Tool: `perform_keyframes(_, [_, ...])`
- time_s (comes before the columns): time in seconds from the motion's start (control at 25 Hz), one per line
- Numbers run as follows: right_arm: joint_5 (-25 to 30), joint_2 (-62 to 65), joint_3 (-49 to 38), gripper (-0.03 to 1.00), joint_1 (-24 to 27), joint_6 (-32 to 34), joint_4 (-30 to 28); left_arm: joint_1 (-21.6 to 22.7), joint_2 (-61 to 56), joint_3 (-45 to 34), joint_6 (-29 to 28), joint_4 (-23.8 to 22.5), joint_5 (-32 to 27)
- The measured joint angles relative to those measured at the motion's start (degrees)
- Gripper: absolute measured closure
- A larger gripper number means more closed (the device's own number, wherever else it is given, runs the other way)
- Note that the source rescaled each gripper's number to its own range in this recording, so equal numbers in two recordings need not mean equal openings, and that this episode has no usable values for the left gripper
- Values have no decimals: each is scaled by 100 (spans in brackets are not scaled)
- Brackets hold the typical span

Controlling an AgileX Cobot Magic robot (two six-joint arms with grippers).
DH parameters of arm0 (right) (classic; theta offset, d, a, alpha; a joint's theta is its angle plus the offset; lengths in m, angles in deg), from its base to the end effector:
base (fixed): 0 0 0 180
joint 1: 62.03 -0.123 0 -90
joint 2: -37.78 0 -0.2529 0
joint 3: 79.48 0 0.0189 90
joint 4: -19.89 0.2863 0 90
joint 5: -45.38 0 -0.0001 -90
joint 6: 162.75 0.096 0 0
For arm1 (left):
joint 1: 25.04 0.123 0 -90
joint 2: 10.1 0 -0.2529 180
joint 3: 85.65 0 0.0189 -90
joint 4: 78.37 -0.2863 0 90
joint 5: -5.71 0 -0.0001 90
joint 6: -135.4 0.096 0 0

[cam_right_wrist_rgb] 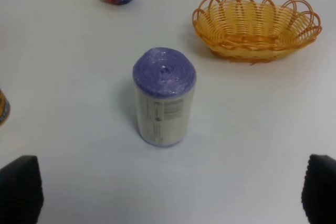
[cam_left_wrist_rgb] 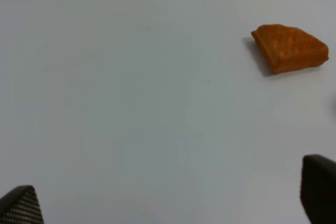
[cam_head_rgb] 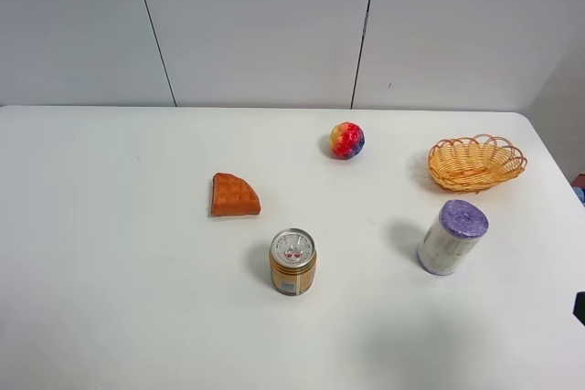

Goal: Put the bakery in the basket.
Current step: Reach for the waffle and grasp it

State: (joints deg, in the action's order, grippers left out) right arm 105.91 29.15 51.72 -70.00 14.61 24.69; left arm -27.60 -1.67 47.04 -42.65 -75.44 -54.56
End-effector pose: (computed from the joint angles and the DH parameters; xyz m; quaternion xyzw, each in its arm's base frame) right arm 0.0640 0.0160 0.2861 -0.0803 0.8525 0.0658 0.5124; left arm 0.0617 -0.0070 0.2948 0.0344 0.8471 -0.0284 0.5295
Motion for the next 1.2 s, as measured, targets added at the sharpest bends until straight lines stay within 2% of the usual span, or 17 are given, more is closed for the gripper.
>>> perform_keyframes(0.16, [-40, -658, 380, -3, 0, -503, 720, 0, 0, 0, 0, 0, 0])
perform_keyframes(0.32, [-463, -1982, 1004, -3, -75, -1704, 1715, 0, 0, 0, 0, 0, 0])
perform_keyframes(0.4, [-757, -2849, 1440, -3, -185, -2285, 2031, 0, 0, 0, 0, 0, 0])
perform_keyframes(0.6, [-981, -5309, 2761, -3, -317, -2835, 2232, 0, 0, 0, 0, 0, 0])
perform_keyframes(0.8, [-956, -7764, 4494, -3, -1064, -2642, 1975, 0, 0, 0, 0, 0, 0])
perform_keyframes(1.0, [-653, -9604, 6283, -3, -1974, -1694, 1522, 0, 0, 0, 0, 0, 0])
perform_keyframes(1.2, [-106, -10949, 7453, -3, -2717, -808, 1151, 0, 0, 0, 0, 0, 0])
